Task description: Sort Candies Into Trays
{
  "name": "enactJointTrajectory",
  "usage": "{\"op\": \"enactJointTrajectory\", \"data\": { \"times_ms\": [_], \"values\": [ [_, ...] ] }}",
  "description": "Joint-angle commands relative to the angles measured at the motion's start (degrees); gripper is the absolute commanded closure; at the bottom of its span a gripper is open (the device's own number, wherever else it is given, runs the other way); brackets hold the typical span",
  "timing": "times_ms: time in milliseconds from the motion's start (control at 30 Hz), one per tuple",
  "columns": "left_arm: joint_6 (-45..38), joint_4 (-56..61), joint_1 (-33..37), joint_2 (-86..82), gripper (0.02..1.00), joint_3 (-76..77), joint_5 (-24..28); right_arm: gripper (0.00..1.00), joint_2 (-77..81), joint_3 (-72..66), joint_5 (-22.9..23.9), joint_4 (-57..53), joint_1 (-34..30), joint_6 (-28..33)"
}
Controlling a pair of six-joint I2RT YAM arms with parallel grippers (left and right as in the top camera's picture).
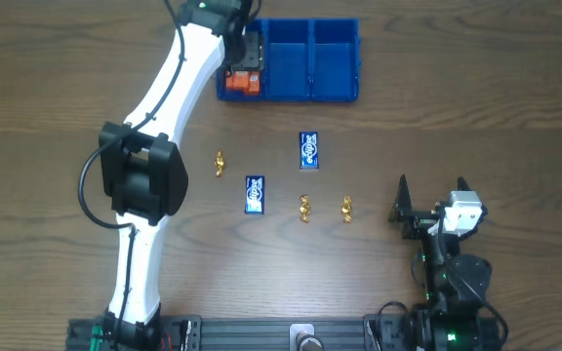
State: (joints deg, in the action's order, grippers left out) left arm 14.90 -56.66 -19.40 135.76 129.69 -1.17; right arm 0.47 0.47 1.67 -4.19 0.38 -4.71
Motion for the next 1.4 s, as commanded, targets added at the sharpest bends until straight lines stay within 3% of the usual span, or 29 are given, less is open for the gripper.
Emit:
{"op": "enactJointTrajectory", "data": {
  "times_ms": [33,133,333,567,767,967,1400],
  "values": [
    [0.2,1.1,0.2,-3.1,0.020,-0.1,2.0,0.003,-0.3,0.0,-0.3,-0.5,-0.5,0.7],
    [0.7,4.2,-0.5,-9.8,0.020,-3.1,1.5,0.003,-0.3,0.0,-0.3,-0.5,-0.5,0.7],
    [0.9,25.8,0.0,-39.7,0.018,-31.9,-0.6,0.003,-0.3,0.0,-0.3,-0.5,-0.5,0.7],
    [-8.5,43.5,3.0,-72.8,0.020,-63.0,-3.7,0.003,-0.3,0.0,-0.3,-0.5,-0.5,0.7],
    [-10.3,48.1,9.6,-95.2,0.020,-83.6,-2.9,0.003,-0.3,0.0,-0.3,-0.5,-0.5,0.7],
    [-10.9,54.0,17.8,-115.8,0.020,-103.6,3.1,0.003,-0.3,0.0,-0.3,-0.5,-0.5,0.7],
    [-10.8,57.4,18.1,-135.4,0.020,-128.4,3.8,0.003,-0.3,0.0,-0.3,-0.5,-0.5,0.7]
  ]
}}
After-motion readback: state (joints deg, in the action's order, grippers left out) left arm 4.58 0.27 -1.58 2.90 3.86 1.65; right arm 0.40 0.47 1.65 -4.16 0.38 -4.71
